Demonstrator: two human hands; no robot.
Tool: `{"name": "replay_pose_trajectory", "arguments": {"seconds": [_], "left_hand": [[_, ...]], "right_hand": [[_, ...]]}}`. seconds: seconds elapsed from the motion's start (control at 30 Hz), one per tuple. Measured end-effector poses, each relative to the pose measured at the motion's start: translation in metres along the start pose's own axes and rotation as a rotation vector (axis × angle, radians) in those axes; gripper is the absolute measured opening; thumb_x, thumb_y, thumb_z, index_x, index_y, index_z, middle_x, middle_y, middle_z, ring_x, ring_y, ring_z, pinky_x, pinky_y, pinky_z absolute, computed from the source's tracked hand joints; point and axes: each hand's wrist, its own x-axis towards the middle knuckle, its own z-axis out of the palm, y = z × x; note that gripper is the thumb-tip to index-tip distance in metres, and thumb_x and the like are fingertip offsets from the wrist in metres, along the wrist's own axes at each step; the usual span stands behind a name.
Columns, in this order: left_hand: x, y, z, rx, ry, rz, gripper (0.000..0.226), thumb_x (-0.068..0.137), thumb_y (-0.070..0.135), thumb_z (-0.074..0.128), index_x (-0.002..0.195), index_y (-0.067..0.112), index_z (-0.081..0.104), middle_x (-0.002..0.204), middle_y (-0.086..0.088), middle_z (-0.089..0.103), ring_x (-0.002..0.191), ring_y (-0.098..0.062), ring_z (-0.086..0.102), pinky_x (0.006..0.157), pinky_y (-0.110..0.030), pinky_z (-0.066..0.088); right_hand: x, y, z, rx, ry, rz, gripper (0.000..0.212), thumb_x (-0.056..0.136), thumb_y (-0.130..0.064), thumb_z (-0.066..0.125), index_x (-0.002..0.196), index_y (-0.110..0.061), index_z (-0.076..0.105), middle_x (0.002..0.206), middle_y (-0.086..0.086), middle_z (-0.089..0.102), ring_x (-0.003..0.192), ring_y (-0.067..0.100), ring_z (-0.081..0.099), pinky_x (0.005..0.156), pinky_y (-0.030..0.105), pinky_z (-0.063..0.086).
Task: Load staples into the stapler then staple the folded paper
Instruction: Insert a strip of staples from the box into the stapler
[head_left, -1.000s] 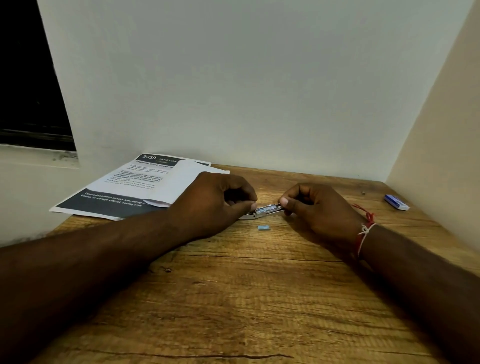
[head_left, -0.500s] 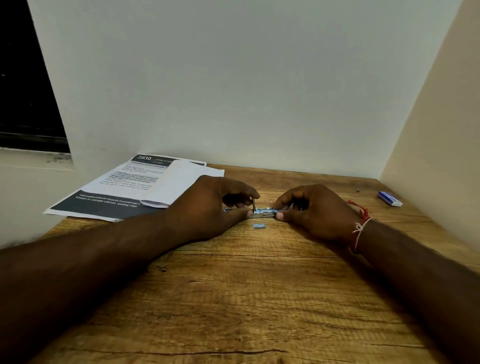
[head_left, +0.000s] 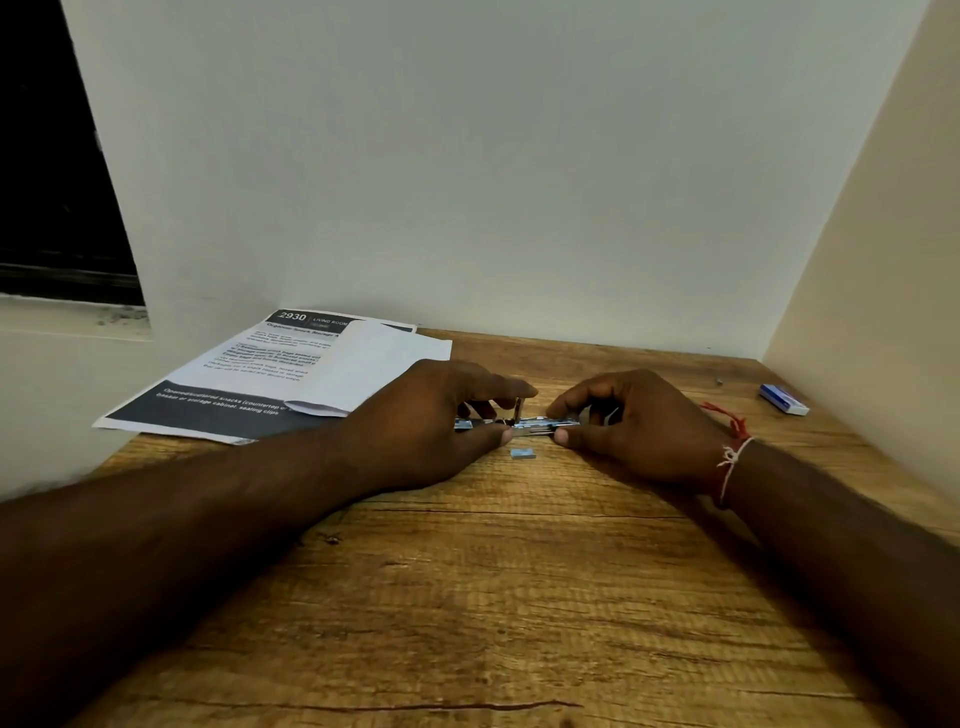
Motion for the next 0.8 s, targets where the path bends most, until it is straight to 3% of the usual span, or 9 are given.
{"name": "replay_pose_trajectory", "arguments": {"seconds": [0.2, 0.33, 0.43, 0.5, 0.57, 0.67, 0.8], "left_hand": [[-0.001, 0.001, 0.000, -0.001, 0.041, 0.005, 0.071, 0.097, 0.034, 0.087, 0.160, 0.049, 0.057, 0.133, 0.023, 0.074, 0.111, 0.002, 0.074, 0.102, -0.023, 0.061], [-0.002, -0.001, -0.001, -0.009, 0.072, 0.017, 0.082, 0.096, 0.036, 0.088, 0.167, 0.047, 0.047, 0.135, 0.024, 0.072, 0.117, 0.002, 0.071, 0.105, -0.026, 0.060], [-0.004, 0.000, -0.004, 0.009, 0.081, 0.025, 0.085, 0.095, 0.040, 0.088, 0.168, 0.048, 0.044, 0.137, 0.026, 0.071, 0.122, 0.003, 0.070, 0.108, -0.030, 0.060], [-0.006, 0.001, -0.006, 0.010, 0.087, 0.030, 0.087, 0.094, 0.041, 0.089, 0.168, 0.048, 0.044, 0.137, 0.027, 0.071, 0.124, 0.004, 0.069, 0.110, -0.031, 0.059], [-0.008, 0.002, -0.007, 0.001, 0.099, 0.036, 0.088, 0.093, 0.041, 0.090, 0.168, 0.047, 0.044, 0.137, 0.027, 0.072, 0.125, 0.004, 0.069, 0.110, -0.031, 0.059], [-0.010, 0.004, -0.009, -0.003, 0.123, 0.041, 0.088, 0.092, 0.041, 0.091, 0.167, 0.045, 0.046, 0.136, 0.026, 0.072, 0.125, 0.004, 0.069, 0.109, -0.030, 0.059], [-0.011, 0.004, -0.010, -0.032, 0.146, 0.020, 0.084, 0.091, 0.043, 0.092, 0.164, 0.043, 0.051, 0.135, 0.026, 0.073, 0.125, 0.007, 0.069, 0.110, -0.025, 0.058]], "right_hand": [[-0.002, 0.000, -0.017, 0.053, 0.030, 0.055, 0.031, 0.083, -0.048, 0.091, 0.113, -0.041, 0.082, 0.107, -0.016, 0.080, 0.094, 0.010, 0.072, 0.078, 0.030, 0.056], [0.008, 0.041, -0.049, 0.034, 0.355, 0.213, 0.042, 0.082, -0.053, 0.092, 0.117, -0.033, 0.081, 0.111, -0.013, 0.079, 0.099, 0.013, 0.069, 0.091, 0.035, 0.055], [0.012, 0.092, -0.083, -0.242, 0.589, 0.513, 0.063, 0.078, -0.065, 0.087, 0.131, -0.034, 0.074, 0.133, -0.003, 0.076, 0.132, 0.031, 0.064, 0.113, 0.047, 0.050], [0.007, 0.124, -0.100, -0.418, 0.604, 0.739, 0.075, 0.080, -0.067, 0.083, 0.142, -0.030, 0.066, 0.150, 0.009, 0.066, 0.143, 0.043, 0.054, 0.118, 0.052, 0.043], [0.004, 0.147, -0.105, -0.461, 0.559, 0.869, 0.079, 0.081, -0.066, 0.081, 0.144, -0.021, 0.064, 0.149, 0.018, 0.062, 0.140, 0.048, 0.053, 0.116, 0.054, 0.044], [0.007, 0.168, -0.102, -0.452, 0.504, 0.961, 0.086, 0.077, -0.071, 0.082, 0.135, -0.010, 0.066, 0.139, 0.023, 0.064, 0.133, 0.050, 0.057, 0.111, 0.056, 0.047], [0.016, 0.179, -0.098, -0.473, 0.512, 1.002, 0.090, 0.078, -0.078, 0.075, 0.135, -0.009, 0.065, 0.138, 0.022, 0.062, 0.132, 0.047, 0.057, 0.110, 0.055, 0.047]]}}
